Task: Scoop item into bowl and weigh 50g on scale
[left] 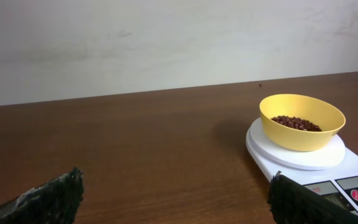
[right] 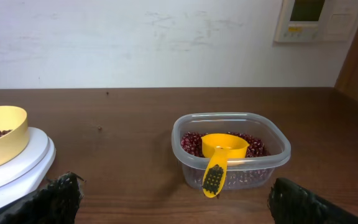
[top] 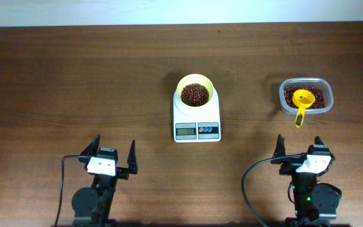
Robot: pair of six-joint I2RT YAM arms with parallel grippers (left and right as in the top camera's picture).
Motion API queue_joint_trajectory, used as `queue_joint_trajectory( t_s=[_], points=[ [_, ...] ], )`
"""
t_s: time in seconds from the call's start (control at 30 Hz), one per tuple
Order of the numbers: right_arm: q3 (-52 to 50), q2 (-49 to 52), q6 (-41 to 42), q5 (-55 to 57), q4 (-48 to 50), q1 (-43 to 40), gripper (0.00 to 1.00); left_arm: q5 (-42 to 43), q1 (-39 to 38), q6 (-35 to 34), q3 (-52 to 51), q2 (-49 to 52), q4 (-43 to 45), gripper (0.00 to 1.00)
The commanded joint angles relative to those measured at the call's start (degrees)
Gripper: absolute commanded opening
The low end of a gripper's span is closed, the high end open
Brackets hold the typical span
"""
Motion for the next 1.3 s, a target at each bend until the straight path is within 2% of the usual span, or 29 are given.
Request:
queue_joint_trajectory(
  t_s=[0.0, 0.1, 1.27],
  points=[
    [-0.3, -0.7, -0.2, 1.1, -0.5, 0.6, 0.99, 0.6, 0.4, 1.1, -0.3, -0.3, 0.0, 0.99],
    [-0.3, -0.7, -2.8, 0.3, -0.5, 0.6, 0.99, 0.6, 0.4, 1.1, -0.3, -0.3, 0.0, 0.99],
    [-0.3, -0.6, -2.7, 0.3, -0.5, 0.5, 0.99, 0.6, 0.4, 1.1, -0.3, -0.3, 0.0, 0.99]
  ],
)
